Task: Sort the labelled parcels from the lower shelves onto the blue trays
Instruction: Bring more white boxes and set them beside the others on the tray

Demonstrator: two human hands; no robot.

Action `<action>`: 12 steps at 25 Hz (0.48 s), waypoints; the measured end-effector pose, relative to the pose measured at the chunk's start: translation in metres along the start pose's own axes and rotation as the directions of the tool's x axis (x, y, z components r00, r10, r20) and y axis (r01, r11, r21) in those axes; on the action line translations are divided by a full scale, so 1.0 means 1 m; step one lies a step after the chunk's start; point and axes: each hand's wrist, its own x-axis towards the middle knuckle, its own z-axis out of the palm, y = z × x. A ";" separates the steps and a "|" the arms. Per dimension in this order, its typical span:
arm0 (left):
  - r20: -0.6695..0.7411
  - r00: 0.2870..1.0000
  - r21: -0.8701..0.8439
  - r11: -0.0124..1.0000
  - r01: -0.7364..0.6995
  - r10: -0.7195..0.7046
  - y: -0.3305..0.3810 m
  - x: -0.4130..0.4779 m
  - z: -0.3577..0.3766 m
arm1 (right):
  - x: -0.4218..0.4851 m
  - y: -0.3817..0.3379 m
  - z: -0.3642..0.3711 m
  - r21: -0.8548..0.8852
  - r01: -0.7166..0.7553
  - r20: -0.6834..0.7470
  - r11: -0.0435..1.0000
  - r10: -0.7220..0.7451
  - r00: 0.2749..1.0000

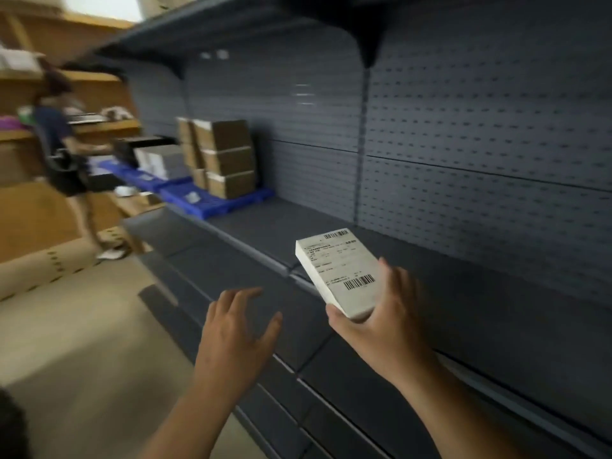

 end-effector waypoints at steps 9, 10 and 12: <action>-0.196 0.961 0.087 0.973 0.213 -0.193 -0.158 0.013 -0.120 | 0.013 -0.155 0.142 0.117 0.150 0.160 0.982 -0.167 0.973; -0.204 0.955 0.085 0.968 0.235 -0.214 -0.175 0.014 -0.128 | 0.014 -0.169 0.156 0.112 0.162 0.173 0.980 -0.180 0.968; -0.204 0.941 0.077 0.954 0.289 -0.269 -0.211 0.016 -0.145 | 0.015 -0.200 0.187 0.121 0.184 0.207 0.975 -0.207 0.956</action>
